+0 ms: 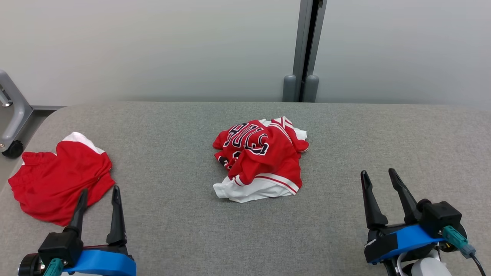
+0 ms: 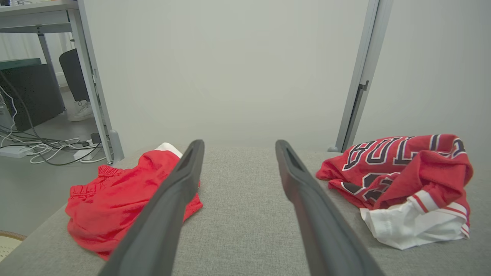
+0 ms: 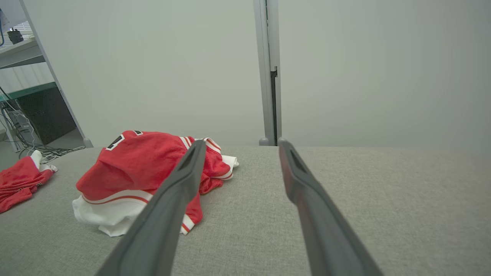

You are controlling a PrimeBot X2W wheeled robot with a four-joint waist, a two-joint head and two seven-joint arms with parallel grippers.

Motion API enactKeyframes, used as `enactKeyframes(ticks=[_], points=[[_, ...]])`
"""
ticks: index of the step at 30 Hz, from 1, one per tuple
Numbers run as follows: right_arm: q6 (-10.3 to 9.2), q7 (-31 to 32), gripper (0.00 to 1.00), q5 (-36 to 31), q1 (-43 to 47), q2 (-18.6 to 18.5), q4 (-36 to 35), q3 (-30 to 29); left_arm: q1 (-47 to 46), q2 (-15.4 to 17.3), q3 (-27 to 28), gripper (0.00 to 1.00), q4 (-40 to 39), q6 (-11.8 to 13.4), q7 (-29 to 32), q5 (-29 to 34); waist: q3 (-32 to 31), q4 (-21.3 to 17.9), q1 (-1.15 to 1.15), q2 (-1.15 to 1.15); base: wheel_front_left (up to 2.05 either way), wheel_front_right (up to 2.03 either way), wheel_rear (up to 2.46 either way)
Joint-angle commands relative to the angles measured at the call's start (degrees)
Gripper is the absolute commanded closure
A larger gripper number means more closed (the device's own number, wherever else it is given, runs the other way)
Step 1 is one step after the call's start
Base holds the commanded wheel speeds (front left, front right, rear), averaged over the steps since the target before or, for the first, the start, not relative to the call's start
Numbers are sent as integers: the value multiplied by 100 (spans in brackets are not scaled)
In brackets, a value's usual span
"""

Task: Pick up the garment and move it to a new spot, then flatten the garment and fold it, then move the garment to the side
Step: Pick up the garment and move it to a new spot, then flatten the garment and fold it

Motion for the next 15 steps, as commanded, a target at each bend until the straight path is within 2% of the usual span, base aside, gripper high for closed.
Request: enactKeyframes(ticks=[1,15], points=[[1,-19,0,-10,46,-27,34,20,34,-30,75,0,17,-42,-15,66,-3,-12,0,0,0,0,0],[1,-20,0,24,15,-27,138,49,-50,-178,339,0,71,-208,-15,306,13,-84,0,0,0,0,0]])
